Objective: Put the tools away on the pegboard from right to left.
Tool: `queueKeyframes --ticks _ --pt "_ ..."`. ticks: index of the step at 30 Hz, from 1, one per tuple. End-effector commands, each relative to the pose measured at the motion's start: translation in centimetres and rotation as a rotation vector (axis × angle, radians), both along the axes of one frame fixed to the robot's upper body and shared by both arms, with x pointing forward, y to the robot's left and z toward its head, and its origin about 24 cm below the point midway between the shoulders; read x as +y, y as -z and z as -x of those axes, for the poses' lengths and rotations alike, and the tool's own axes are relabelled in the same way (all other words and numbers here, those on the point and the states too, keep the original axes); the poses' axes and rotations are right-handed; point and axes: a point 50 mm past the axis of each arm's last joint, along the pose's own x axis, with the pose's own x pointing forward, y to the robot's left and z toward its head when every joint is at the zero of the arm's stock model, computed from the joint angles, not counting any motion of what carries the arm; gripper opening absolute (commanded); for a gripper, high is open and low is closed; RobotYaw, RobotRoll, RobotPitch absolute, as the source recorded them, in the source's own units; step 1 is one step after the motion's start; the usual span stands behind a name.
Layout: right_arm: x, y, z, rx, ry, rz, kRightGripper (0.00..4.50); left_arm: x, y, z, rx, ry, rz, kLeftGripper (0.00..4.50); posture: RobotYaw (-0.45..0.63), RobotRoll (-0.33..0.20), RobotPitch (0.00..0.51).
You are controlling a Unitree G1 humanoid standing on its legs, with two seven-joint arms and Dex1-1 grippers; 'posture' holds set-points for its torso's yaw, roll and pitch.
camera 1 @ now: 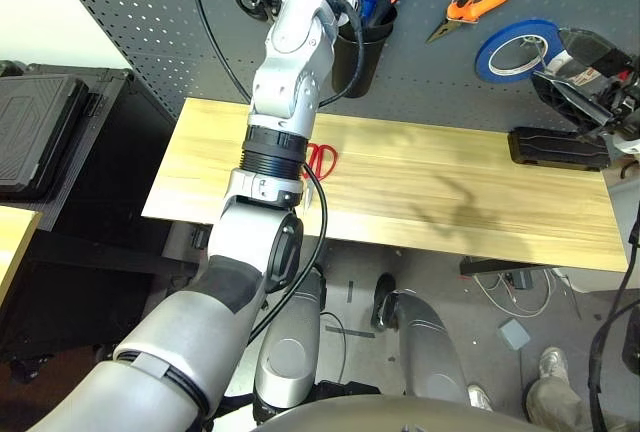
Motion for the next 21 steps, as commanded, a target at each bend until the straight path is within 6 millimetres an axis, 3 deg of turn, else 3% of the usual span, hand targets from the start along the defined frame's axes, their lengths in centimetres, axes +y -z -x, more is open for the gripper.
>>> queueKeyframes --ticks 1,8,13,18,21 --pt "0.4 0.4 0.0 0.004 -0.007 0.017 4.5 -0.1 -0.2 0.5 -0.019 0.008 -0.024 4.48 0.21 0.0 0.243" --pt "1.1 1.1 -0.1 0.034 -0.057 0.027 4.5 1.4 -2.5 2.5 -0.116 -0.028 -0.046 4.48 0.21 0.0 0.241" --pt "1.6 2.4 0.3 0.073 -0.089 0.051 4.5 3.3 -3.0 4.7 -0.15 -0.061 -0.096 4.48 0.23 0.0 0.245" --pt "2.1 3.8 0.6 0.114 -0.113 0.059 4.5 5.6 -1.2 6.4 -0.077 -0.122 -0.194 4.48 0.25 0.0 0.26" --pt "2.5 4.7 0.7 0.133 -0.125 0.063 4.5 6.8 1.3 6.8 0.009 -0.148 -0.263 4.48 0.26 0.0 0.269"
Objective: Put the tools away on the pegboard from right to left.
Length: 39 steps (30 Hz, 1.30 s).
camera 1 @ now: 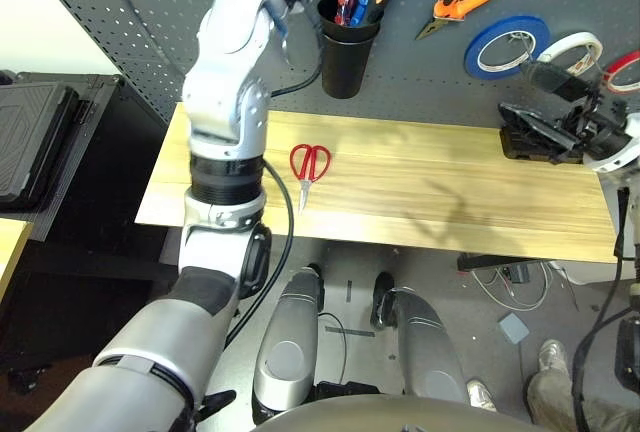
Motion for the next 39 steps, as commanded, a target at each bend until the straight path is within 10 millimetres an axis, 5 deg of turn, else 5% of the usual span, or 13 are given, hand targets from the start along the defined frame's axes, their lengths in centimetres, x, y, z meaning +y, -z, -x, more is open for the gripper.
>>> queueKeyframes --ticks 1,13,29,39 --pt "0.5 1.1 0.3 0.021 -0.023 0.021 4.5 0.6 2.9 0.8 0.098 -0.017 -0.103 4.48 0.26 0.0 0.269" --pt "1.6 3.9 -0.6 0.057 -0.015 0.072 4.5 3.1 12.4 0.8 0.484 -0.122 -0.244 4.48 0.29 0.0 0.289" --pt "4.5 9.5 -1.1 0.144 0.149 0.275 4.5 2.1 24.2 -2.7 0.851 -0.191 -0.302 4.48 0.27 0.0 0.31" --pt "6.3 11.1 -1.2 0.155 0.24 0.31 4.5 3.2 27.7 -4.9 0.913 -0.305 -0.262 4.48 0.26 0.0 0.321"
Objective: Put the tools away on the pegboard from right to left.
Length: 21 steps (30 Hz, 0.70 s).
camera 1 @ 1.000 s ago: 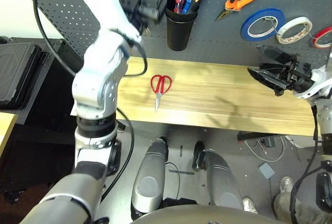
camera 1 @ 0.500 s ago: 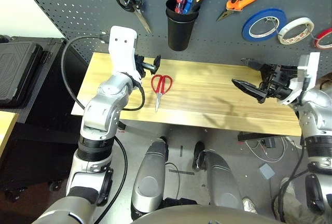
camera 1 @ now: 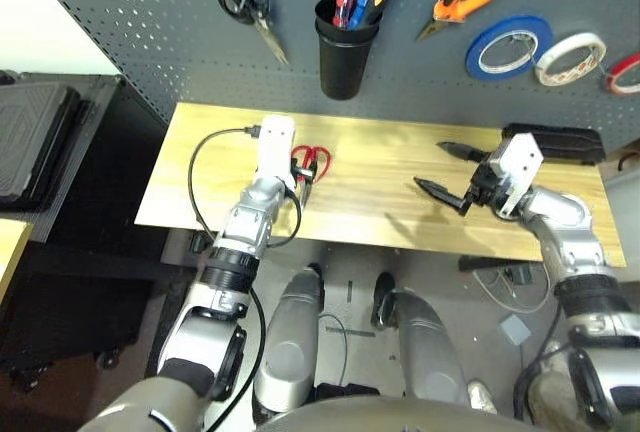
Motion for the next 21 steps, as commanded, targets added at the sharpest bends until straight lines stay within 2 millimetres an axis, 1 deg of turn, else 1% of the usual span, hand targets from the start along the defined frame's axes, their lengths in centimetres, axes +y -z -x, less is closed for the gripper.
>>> queueKeyframes --ticks 1,7,11,14,17,18,20,21 --pt "0.0 0.9 0.6 0.021 0.016 0.015 4.5 0.5 1.1 -0.2 0.018 -0.045 -0.004 4.48 0.26 0.0 0.321" --pt "0.0 0.9 0.9 0.01 0.031 0.026 4.5 0.8 1.7 -0.9 0.027 -0.082 -0.002 4.48 0.25 0.0 0.321" --pt "0.1 0.3 0.8 -0.008 0.036 0.024 4.5 0.6 2.4 -1.1 0.061 -0.089 -0.013 4.48 0.24 0.0 0.317" --pt "-0.1 -0.7 0.8 -0.022 0.055 0.0 4.5 0.5 2.7 -1.2 0.087 -0.093 -0.029 4.48 0.21 0.0 0.309" --pt "-0.5 -1.8 0.9 -0.036 0.059 -0.003 4.5 0.6 3.4 -0.9 0.127 -0.11 -0.033 4.48 0.21 0.0 0.309" --pt "-0.6 -2.1 1.1 -0.041 0.053 -0.001 4.5 0.7 3.7 -0.8 0.138 -0.117 -0.035 4.11 0.2 0.0 0.302" --pt "-0.6 -2.6 1.3 -0.045 0.04 -0.001 4.5 0.7 4.1 -0.6 0.156 -0.122 -0.035 3.53 0.19 0.0 0.295" --pt "-0.7 -2.9 1.4 -0.047 0.036 -0.002 4.5 0.7 4.3 -0.5 0.161 -0.122 -0.034 3.12 0.19 0.0 0.294"
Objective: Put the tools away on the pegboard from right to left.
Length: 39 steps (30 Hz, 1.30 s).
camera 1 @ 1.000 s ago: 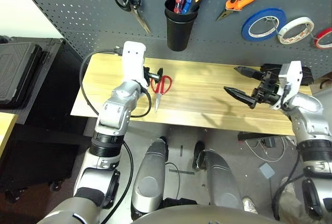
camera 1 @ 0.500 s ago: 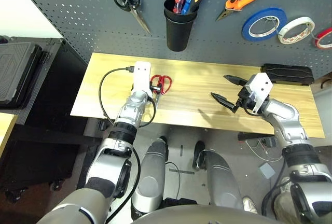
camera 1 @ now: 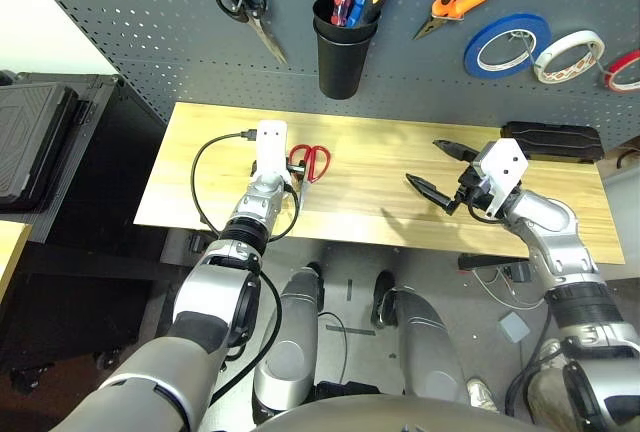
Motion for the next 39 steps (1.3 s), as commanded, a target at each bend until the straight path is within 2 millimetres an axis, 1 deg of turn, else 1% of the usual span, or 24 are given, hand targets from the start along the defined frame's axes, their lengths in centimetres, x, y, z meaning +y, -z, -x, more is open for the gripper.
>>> queueKeyframes --ticks 1,3,5,8,13,15,18,21,26,28,30,33,35,37,39 --pt "-0.4 -0.4 0.6 0.014 -0.01 -0.009 4.5 0.1 2.0 1.1 0.082 -0.01 -0.018 2.79 0.19 0.0 0.292" --pt "-0.4 -0.6 0.6 0.013 -0.016 -0.011 4.5 0.0 2.2 1.2 0.084 -0.007 -0.016 1.93 0.19 0.0 0.288" --pt "-0.5 -0.8 0.6 0.013 -0.029 -0.014 4.5 -0.3 2.1 1.1 0.076 -0.004 0.008 1.17 0.2 0.0 0.286" --pt "-0.6 -0.8 0.6 0.018 -0.067 -0.02 4.5 -0.8 1.5 0.8 0.044 0.0 0.047 0.05 0.21 0.0 0.283" --pt "-0.8 -0.7 0.6 0.034 -0.108 -0.038 4.5 -1.4 0.0 0.3 -0.032 0.01 0.116 0.02 0.23 0.0 0.28" --pt "-1.1 -0.6 0.4 0.037 -0.11 -0.039 4.5 -1.5 -0.7 0.3 -0.069 0.013 0.142 0.02 0.24 0.0 0.279" --pt "-1.4 -0.5 0.1 0.036 -0.108 -0.038 4.5 -1.5 -1.8 1.0 -0.12 0.012 0.163 0.02 0.25 0.0 0.277" --pt "-1.7 -0.3 -0.2 0.031 -0.106 -0.037 4.5 -1.1 -3.1 2.2 -0.166 -0.028 0.198 0.02 0.26 0.0 0.274" --pt "-1.9 -0.1 -0.8 0.023 -0.101 -0.039 4.5 0.5 -4.8 4.4 -0.218 -0.109 0.201 0.02 0.28 0.0 0.271" --pt "-2.0 -0.2 -1.0 0.018 -0.099 -0.04 4.5 1.6 -5.8 5.2 -0.266 -0.16 0.22 0.02 0.3 0.0 0.27" --pt "-2.1 -0.2 -1.3 0.009 -0.1 -0.045 4.5 2.6 -7.1 5.9 -0.334 -0.183 0.229 0.02 0.31 0.0 0.27" --pt "-2.3 -0.4 -1.6 -0.002 -0.101 -0.053 4.5 3.5 -8.4 6.5 -0.398 -0.203 0.25 0.02 0.33 0.0 0.27" --pt "-2.6 -0.7 -1.9 -0.015 -0.105 -0.061 4.5 4.4 -10.0 6.8 -0.472 -0.2 0.245 0.02 0.33 0.0 0.271" --pt "-3.0 -1.1 -2.2 -0.031 -0.107 -0.073 4.5 5.3 -11.9 6.9 -0.552 -0.187 0.238 0.02 0.34 0.0 0.271" --pt "-3.3 -1.4 -2.5 -0.046 -0.11 -0.086 4.5 5.7 -13.9 7.0 -0.618 -0.16 0.253 0.02 0.34 0.0 0.27"
